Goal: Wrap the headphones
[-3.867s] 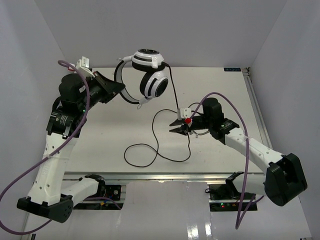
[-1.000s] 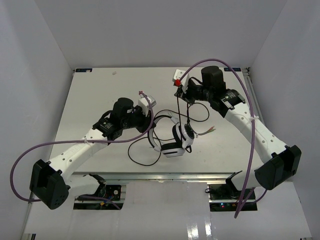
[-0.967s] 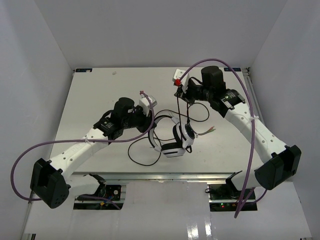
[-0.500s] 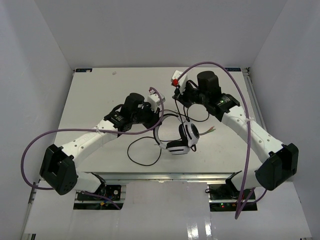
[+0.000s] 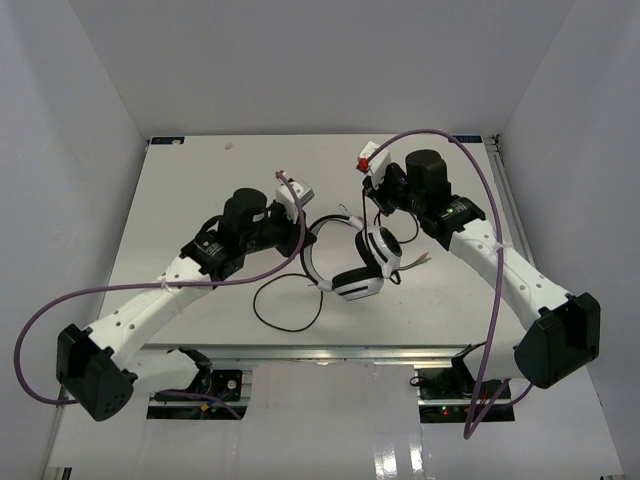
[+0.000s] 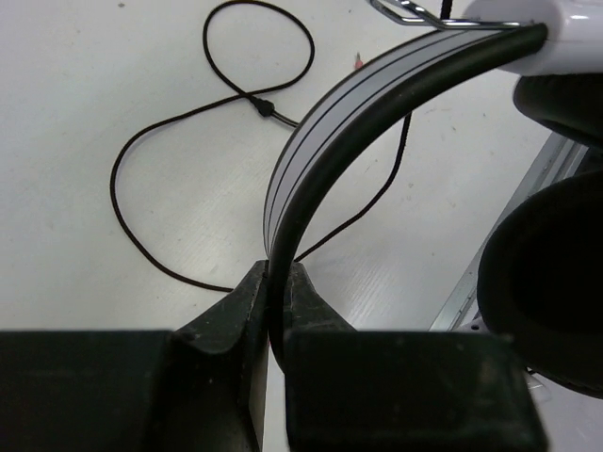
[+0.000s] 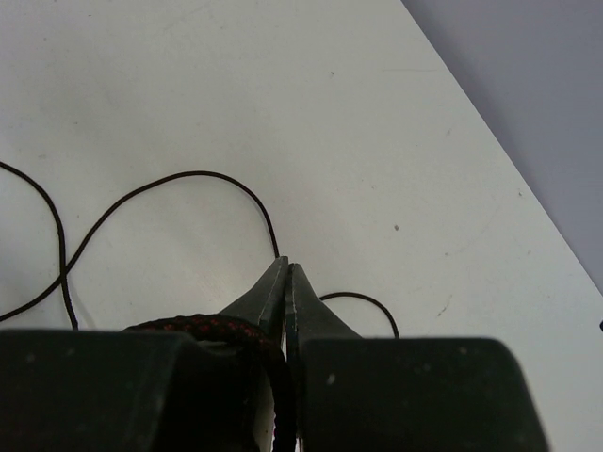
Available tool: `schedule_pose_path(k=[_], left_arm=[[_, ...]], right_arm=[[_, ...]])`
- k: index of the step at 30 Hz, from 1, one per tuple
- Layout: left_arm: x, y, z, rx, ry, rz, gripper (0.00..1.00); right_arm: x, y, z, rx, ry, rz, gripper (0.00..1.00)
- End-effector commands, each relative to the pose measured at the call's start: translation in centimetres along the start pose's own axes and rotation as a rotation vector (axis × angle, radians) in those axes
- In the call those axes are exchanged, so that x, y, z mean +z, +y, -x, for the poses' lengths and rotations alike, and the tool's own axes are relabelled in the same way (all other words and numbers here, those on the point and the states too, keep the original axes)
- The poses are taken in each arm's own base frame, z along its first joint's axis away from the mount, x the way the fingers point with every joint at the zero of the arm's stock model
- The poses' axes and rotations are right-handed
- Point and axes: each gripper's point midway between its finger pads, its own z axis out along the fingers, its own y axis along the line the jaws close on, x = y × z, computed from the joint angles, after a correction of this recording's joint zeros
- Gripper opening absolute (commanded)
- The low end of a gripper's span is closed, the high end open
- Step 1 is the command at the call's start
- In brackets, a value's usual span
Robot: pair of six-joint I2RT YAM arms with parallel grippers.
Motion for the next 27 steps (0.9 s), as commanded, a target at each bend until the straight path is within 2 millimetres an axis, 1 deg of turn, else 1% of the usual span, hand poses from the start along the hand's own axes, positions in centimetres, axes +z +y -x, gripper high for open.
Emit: schedule_pose_path(k=[1, 5, 6, 7, 9, 13, 15, 20, 24, 26, 27], left_arm=[[-3.4, -3.5, 3.9, 0.024, -0.157, -0.114, 0.00], [-4.2, -4.1, 5.4, 0.003, -0.196, -0.128, 0.00], [-4.4, -4.3, 5.9, -0.001, -0.211, -0.134, 0.00], [-4.5, -4.5, 6.2, -0.013, -0.221, -0.141, 0.00], [-4.9, -4.8, 7.4, -0.023, -0.258, -0.154, 0.00], [-5.4, -5.9, 9.2, -0.049, -0.314, -0.202, 0.00], [-5.7, -6.3, 9.9, -0.066, -0.339, -0.225, 0.00], [-7.0, -7.3, 12.7, -0.117, -0.451, -0.264, 0.00], [-8.1, -7.0, 15.3, -0.181, -0.551, -0.248, 0.00], [-8.7, -6.8, 16.6, -0.232, -0.604, -0.239, 0.00], [-8.9, -6.8, 17.0, -0.249, -0.623, -0.242, 0.00]], right_arm=[[-1.1, -1.8, 1.7, 0.021, -0.099, -0.035, 0.08], [-1.6, 1.2, 1.8, 0.039, -0.162, 0.179, 0.17], [-2.0, 2.0, 1.9, 0.046, -0.192, 0.250, 0.20], [-2.3, 3.4, 2.3, 0.069, -0.227, 0.345, 0.23], [-3.0, 4.9, 2.8, 0.093, -0.270, 0.455, 0.27], [-3.5, 6.1, 3.4, 0.145, -0.309, 0.550, 0.36], [-3.7, 6.5, 3.8, 0.159, -0.324, 0.579, 0.43], [-4.2, 7.6, 3.6, 0.226, -0.343, 0.641, 0.58], [-4.6, 7.9, 3.9, 0.250, -0.374, 0.676, 0.64], [-5.1, 8.1, 4.5, 0.279, -0.396, 0.708, 0.67], [-5.2, 8.4, 4.3, 0.298, -0.398, 0.732, 0.68]])
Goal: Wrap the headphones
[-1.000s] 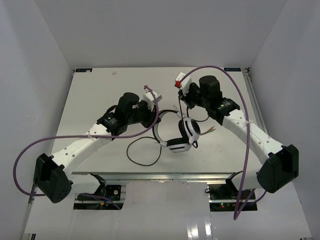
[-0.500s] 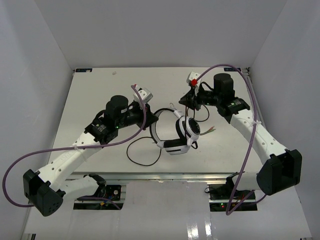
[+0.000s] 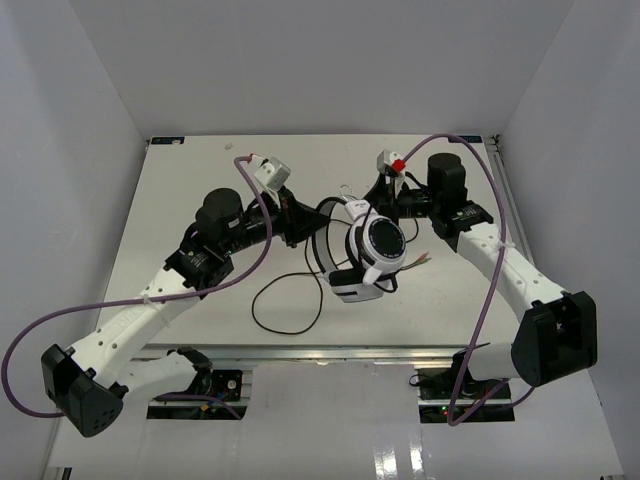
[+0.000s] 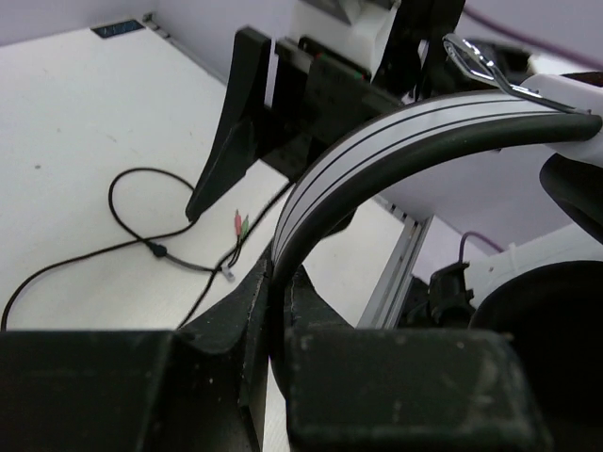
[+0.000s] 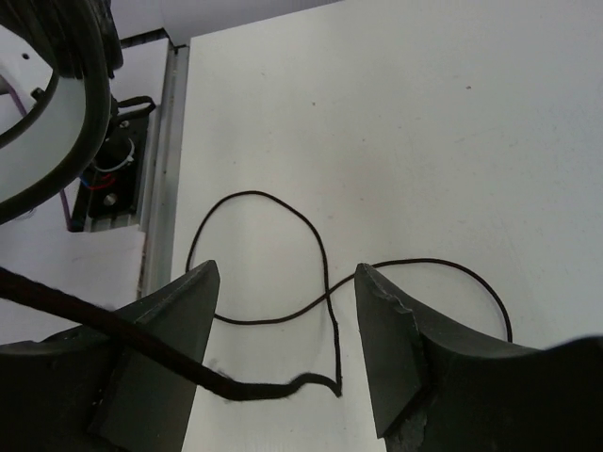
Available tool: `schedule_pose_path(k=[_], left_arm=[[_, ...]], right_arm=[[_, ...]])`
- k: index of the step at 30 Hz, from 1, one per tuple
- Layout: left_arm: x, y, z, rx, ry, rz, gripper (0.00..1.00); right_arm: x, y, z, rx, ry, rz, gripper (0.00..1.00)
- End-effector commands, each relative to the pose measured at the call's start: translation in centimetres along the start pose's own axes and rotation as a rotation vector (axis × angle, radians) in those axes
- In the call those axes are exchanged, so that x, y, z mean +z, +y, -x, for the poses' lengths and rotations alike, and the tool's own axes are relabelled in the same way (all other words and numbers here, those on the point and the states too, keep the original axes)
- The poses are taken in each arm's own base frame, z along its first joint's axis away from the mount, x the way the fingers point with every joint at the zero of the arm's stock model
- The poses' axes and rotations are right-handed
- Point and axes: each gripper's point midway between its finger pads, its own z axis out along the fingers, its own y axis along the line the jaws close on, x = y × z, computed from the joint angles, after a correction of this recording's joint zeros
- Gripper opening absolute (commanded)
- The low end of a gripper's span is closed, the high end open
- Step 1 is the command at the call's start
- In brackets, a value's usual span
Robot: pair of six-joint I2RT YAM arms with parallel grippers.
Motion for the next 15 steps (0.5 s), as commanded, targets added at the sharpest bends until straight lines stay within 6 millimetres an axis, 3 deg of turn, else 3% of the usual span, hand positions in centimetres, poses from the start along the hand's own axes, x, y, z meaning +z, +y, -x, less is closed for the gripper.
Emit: schedule_pose_path(k=[1, 8, 15], left_arm=[[-1.4, -3.9, 8.8, -0.076, -0.291, -0.080, 0.00], [-0.6, -4.2, 12.2, -0.178, -0.394, -0.086, 0.00], [-0.7, -3.3, 16.4, -0.226, -0.516, -0.013, 0.00]], right_arm=[[-0.1, 1.9, 1.8, 0.035, -0.086, 0.117, 0.69], [0.3, 3.0, 1.5, 0.119, -0.159, 0.191, 0.77], [0.9, 4.3, 1.0, 0.081, -0.252, 0.236, 0.82]])
